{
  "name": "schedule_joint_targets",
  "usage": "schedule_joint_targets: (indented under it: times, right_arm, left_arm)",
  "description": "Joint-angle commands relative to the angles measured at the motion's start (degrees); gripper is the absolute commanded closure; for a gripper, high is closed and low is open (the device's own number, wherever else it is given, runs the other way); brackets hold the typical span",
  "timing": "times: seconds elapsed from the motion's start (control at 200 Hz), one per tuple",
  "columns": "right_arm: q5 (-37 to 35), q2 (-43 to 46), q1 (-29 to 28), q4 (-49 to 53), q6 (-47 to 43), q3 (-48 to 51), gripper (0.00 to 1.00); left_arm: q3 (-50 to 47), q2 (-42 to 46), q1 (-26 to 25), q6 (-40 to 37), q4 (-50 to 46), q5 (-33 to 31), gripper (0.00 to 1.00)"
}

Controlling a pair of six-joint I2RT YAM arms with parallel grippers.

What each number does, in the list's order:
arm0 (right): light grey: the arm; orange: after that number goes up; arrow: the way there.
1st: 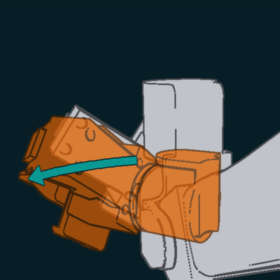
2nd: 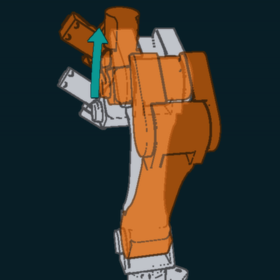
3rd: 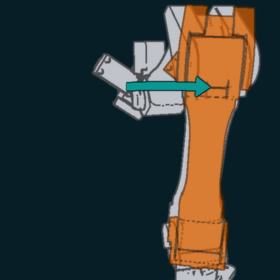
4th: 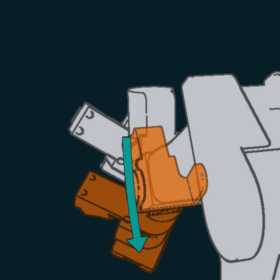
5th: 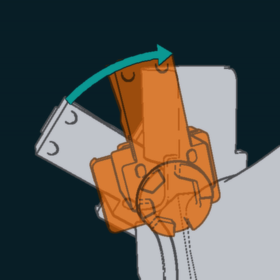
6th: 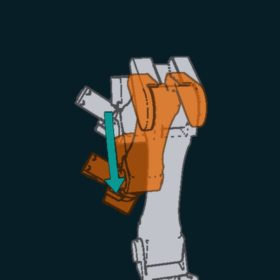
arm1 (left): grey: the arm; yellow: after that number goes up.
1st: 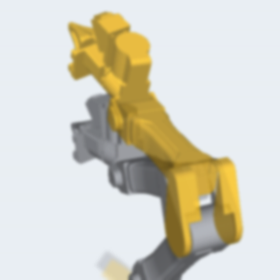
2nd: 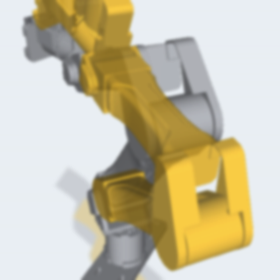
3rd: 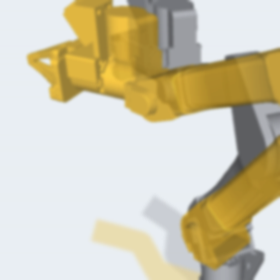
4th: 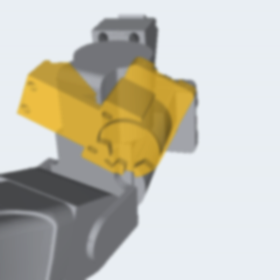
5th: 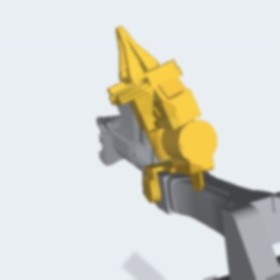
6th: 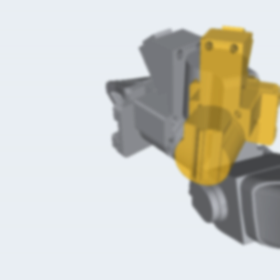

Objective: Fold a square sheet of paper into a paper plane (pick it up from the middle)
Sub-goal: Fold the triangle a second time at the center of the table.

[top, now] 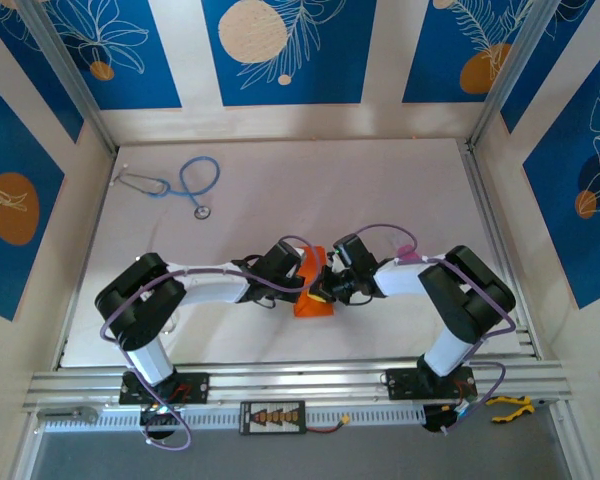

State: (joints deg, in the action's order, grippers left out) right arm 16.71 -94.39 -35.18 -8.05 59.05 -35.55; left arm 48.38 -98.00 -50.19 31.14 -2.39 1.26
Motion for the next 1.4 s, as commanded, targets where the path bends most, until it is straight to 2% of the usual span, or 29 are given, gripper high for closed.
schedule_joint_targets:
  times: [0.0,0.21,0.32,0.625,0.71,0.87,1.005,1.251,1.396]
  right_arm:
    - [0.6,2.6,0.6,2.5,-0.2,-0.7,1.0]
    - [0.3,5.1,3.4,6.6,-3.2,-4.6,1.0]
    - [1.5,3.0,4.8,5.6,-3.8,-4.5,1.0]
    - [-2.9,-4.6,4.9,7.5,-3.0,-3.8,1.0]
    - [-3.7,-3.5,5.0,9.0,-3.2,-4.2,1.0]
    - [-1.2,0.9,5.7,8.9,-4.9,-6.1,1.0]
    - [0.2,0.7,7.2,8.1,-6.3,-7.3,1.0]
    - [-4.6,-4.7,9.0,8.1,-6.5,-4.2,1.0]
    - [-6.3,-3.9,10.2,7.1,-6.0,-2.8,1.0]
  left_arm:
    - [0.3,-0.4,0.2,-0.2,-1.6,0.1,1.0]
    - [0.4,-0.3,0.3,-0.1,-1.9,0.0,1.0]
    - [0.3,-0.3,0.2,0.0,-2.0,0.0,1.0]
    - [0.2,-0.1,0.3,-0.1,-2.4,-0.1,1.0]
    - [0.1,0.0,0.3,-0.3,-2.6,-0.2,1.0]
    - [0.0,0.3,0.3,-0.4,-2.8,-0.5,1.0]
    - [0.1,0.4,0.3,-0.4,-2.7,-0.4,1.0]
    - [-0.1,0.4,0.3,-0.5,-2.7,-0.3,1.0]
    - [-0.9,0.8,0.3,-0.5,-2.6,-0.5,1.0]
